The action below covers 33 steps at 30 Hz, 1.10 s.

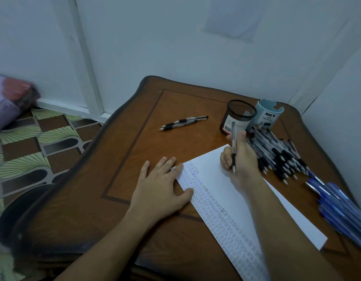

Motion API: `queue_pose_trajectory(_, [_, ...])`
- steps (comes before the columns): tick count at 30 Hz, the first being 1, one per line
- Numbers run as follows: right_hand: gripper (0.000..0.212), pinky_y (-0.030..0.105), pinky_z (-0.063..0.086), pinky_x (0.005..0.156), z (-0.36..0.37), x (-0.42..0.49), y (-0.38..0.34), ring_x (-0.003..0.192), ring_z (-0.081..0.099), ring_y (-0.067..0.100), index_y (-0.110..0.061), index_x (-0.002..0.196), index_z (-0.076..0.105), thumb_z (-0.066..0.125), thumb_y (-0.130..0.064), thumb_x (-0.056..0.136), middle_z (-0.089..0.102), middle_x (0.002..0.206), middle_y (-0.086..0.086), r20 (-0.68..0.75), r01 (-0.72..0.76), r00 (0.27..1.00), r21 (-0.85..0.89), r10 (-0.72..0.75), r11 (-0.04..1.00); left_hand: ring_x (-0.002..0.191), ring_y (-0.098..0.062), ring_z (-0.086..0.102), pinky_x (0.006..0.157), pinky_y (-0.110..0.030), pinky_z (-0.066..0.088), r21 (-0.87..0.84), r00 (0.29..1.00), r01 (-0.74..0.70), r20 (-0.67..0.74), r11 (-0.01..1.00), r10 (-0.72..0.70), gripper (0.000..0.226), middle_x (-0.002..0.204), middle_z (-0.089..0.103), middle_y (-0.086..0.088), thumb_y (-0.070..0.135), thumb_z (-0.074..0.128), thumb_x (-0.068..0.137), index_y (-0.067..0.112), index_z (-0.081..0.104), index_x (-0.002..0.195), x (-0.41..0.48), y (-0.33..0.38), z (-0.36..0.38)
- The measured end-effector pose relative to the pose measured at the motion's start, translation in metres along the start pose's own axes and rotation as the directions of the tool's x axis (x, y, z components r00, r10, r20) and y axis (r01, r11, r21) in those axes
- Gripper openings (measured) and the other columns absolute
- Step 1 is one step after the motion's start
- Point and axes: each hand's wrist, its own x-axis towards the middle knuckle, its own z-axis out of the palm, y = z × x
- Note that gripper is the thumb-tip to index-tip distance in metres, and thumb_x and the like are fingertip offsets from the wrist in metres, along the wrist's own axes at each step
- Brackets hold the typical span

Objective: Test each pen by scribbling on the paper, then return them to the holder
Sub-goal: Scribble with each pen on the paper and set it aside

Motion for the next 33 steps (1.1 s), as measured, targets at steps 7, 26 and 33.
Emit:
queue_pose_trajectory(7, [0.033, 0.025, 0.037, 0.046, -0.015, -0.008, -0.03, 0.046, 0.049, 0.015, -0.013, 0.113, 0.062, 0.036, -0.032, 0.108, 0.056, 0.053, 0.0, 0.176, 0.042, 0.983, -0.52, 0.059, 0.853, 0.15, -0.006, 0.004, 0.12, -0.042, -0.005, -0.007, 1.0, 0.006, 0.019, 1.0, -0.006, 0.083, 0.163, 0.015, 0.012, 0.073, 0.024, 0.077, 0.037, 0.028, 0.152, -0.002, 0.002, -0.004])
queue_pose_trajectory(26, [0.031, 0.02, 0.043, 0.047, -0.067, -0.015, -0.058, 0.056, 0.054, 0.009, -0.024, 0.122, 0.063, 0.057, -0.006, 0.098, 0.06, 0.086, 0.003, -0.132, 0.015, 0.98, -0.705, -0.152, 0.709, 0.149, -0.004, 0.002, 0.12, -0.041, -0.006, -0.001, 1.0, -0.006, 0.023, 1.0, 0.006, 0.101, 0.163, 0.012, 0.014, 0.079, 0.003, 0.063, 0.039, 0.024, 0.153, -0.004, 0.002, -0.006])
queue_pose_trajectory(33, [0.024, 0.018, 0.042, 0.07, -0.077, 0.005, -0.05, 0.086, 0.057, 0.013, -0.015, 0.118, 0.069, 0.064, -0.012, 0.095, 0.067, 0.108, 0.004, -0.035, 0.041, 0.977, -0.938, -0.212, 0.343, 0.149, -0.003, 0.002, 0.12, -0.041, -0.006, -0.007, 1.0, 0.0, 0.01, 1.0, 0.0, 0.099, 0.163, 0.012, 0.015, 0.079, 0.005, 0.064, 0.04, 0.025, 0.152, -0.001, 0.001, -0.004])
